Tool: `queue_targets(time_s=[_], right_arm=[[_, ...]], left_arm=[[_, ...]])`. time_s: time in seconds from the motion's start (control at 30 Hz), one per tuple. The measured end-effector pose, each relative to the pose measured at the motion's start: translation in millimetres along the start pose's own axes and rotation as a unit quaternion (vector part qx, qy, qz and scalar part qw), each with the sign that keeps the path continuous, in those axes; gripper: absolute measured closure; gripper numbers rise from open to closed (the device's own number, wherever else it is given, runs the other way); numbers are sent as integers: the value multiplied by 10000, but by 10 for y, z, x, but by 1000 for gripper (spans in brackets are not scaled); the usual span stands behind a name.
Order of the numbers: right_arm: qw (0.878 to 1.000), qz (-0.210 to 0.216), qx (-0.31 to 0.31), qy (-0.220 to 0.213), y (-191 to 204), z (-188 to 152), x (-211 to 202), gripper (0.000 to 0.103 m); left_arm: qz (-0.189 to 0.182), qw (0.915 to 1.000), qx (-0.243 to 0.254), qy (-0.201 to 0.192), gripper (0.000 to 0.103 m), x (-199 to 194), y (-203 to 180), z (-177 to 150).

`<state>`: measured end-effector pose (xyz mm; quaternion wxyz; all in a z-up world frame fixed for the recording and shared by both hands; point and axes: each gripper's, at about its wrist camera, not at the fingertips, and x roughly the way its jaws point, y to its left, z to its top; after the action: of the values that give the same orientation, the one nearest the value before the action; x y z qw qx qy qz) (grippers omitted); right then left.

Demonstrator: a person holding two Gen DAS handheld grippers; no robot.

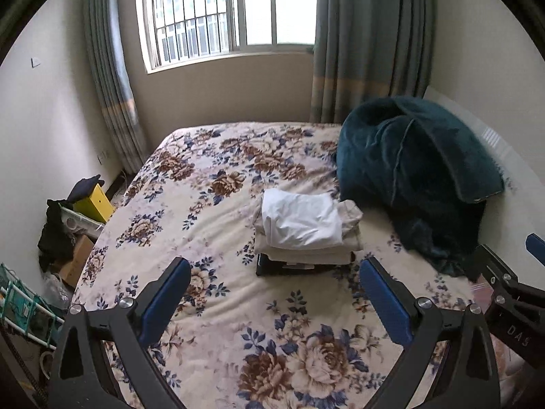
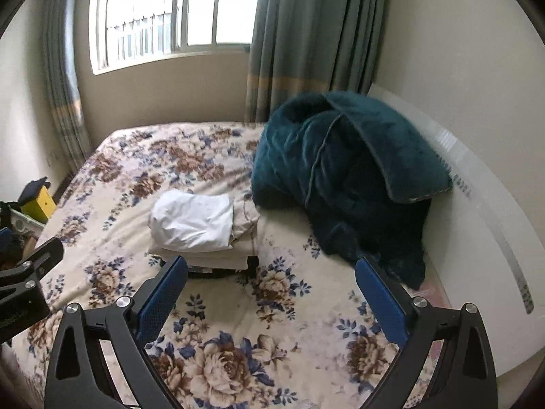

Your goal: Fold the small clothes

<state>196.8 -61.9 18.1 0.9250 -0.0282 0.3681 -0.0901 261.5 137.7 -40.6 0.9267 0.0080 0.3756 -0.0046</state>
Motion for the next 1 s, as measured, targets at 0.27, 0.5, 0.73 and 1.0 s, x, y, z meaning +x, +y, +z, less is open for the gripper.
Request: queue_targets(time_s=[0.27, 0.5, 0.73, 1.0], right_arm=[[9993, 154, -54, -321, -183, -141, -1042, 3], [9977, 235, -109, -633, -265, -258, -1665, 3], [9968, 321, -64, -723, -356, -335, -1944, 3], [9960, 365, -119, -808, -395, -343, -2003, 0]], left_arm=[[-1, 9994, 51, -331, 2, -672, 19, -220], [39, 9988, 32, -480, 2, -1042, 12, -350], [57, 9979, -59, -639, 2, -1243, 8, -423], [129, 9975, -132, -684, 0, -1312, -11, -480]])
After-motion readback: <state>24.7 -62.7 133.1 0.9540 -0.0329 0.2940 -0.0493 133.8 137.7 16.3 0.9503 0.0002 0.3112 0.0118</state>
